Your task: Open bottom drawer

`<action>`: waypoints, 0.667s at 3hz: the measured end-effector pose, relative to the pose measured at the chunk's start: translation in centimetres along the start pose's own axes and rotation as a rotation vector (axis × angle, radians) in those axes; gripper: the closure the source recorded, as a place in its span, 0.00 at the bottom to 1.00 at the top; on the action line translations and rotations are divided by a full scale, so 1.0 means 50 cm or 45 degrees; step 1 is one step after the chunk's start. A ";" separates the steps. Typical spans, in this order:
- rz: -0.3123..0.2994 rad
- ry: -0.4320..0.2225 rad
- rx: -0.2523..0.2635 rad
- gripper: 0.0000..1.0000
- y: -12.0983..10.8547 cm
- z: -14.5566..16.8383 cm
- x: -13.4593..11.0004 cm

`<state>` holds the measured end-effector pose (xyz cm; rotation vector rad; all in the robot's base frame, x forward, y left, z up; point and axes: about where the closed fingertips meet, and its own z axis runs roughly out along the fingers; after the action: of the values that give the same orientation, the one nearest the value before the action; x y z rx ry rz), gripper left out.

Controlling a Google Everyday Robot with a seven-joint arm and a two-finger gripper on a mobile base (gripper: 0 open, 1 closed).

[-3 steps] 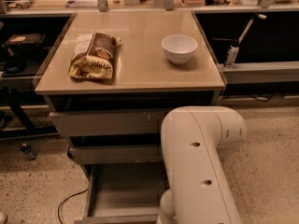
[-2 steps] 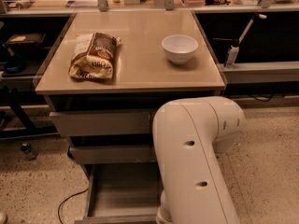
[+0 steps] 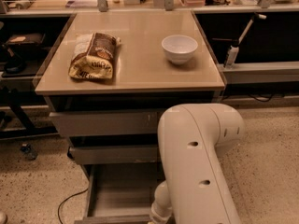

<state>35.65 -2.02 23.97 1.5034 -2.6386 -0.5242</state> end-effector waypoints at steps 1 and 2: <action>-0.021 -0.003 -0.018 0.00 -0.029 0.043 -0.024; -0.041 0.001 -0.034 0.00 -0.051 0.081 -0.031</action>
Offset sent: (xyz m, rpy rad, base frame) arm 0.0336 0.0144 -0.0697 0.0292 0.0192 0.0524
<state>37.68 -0.82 19.51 1.5403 -2.6005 -0.5587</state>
